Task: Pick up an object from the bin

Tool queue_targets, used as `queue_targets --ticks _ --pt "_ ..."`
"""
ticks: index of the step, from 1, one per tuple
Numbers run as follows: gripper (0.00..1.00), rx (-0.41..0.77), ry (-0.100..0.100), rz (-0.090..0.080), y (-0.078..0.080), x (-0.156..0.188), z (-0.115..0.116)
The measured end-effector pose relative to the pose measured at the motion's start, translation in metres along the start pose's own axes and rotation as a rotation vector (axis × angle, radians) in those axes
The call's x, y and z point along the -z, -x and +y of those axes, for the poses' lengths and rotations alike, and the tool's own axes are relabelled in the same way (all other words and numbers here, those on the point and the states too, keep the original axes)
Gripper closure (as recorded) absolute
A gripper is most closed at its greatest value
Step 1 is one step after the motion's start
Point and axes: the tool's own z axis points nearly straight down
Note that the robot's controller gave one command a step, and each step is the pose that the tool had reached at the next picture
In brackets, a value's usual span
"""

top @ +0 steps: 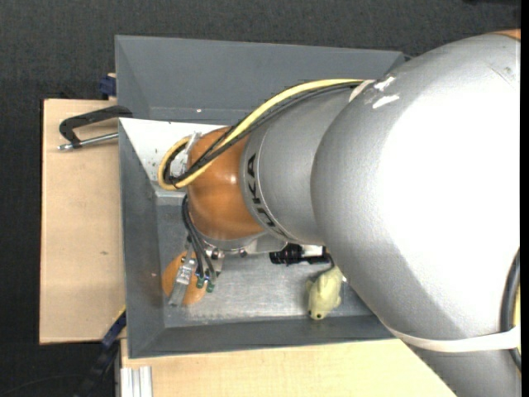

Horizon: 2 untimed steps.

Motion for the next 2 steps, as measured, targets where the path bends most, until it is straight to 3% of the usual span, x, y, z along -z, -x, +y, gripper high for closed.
queue_targets --ticks 1,2 --pt "1.00 -0.004 -0.004 0.001 0.001 -0.001 -0.003" --pt "1.00 -0.019 0.002 -0.006 0.012 0.132 0.005"
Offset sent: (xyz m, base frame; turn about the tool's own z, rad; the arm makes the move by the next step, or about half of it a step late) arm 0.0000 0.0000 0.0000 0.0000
